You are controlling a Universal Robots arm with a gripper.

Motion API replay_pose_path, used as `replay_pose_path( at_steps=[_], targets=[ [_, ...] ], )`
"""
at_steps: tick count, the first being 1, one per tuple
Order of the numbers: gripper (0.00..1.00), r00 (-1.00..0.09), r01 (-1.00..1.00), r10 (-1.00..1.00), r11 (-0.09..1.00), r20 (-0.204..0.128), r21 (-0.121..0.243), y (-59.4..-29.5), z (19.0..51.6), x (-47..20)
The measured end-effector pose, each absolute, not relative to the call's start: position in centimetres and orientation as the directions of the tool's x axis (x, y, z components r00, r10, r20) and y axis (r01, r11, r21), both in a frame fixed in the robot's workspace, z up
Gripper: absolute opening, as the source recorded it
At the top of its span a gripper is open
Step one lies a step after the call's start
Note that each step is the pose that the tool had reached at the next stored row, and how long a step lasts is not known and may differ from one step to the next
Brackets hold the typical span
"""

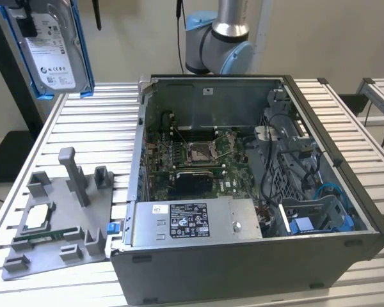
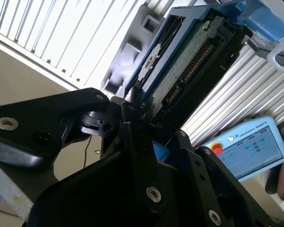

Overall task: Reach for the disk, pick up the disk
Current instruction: 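Pick up the disk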

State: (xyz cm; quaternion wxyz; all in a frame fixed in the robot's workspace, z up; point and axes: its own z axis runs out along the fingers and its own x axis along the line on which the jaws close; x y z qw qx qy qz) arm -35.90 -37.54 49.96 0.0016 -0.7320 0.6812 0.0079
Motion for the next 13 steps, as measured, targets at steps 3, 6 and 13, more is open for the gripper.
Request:
replay_pose_path(
  at_steps=[3, 6, 13],
  targets=[
    [0.0, 0.072, -0.997, -0.997, -0.072, -0.014, 0.009, -37.5, 50.0, -35.3],
    [0.0, 0.072, -0.997, -0.997, -0.072, -0.014, 0.01, -37.5, 50.0, -34.6],
    [0.0, 0.072, -0.997, -0.997, -0.072, -0.014, 0.013, -37.5, 50.0, -32.7]
  ],
)
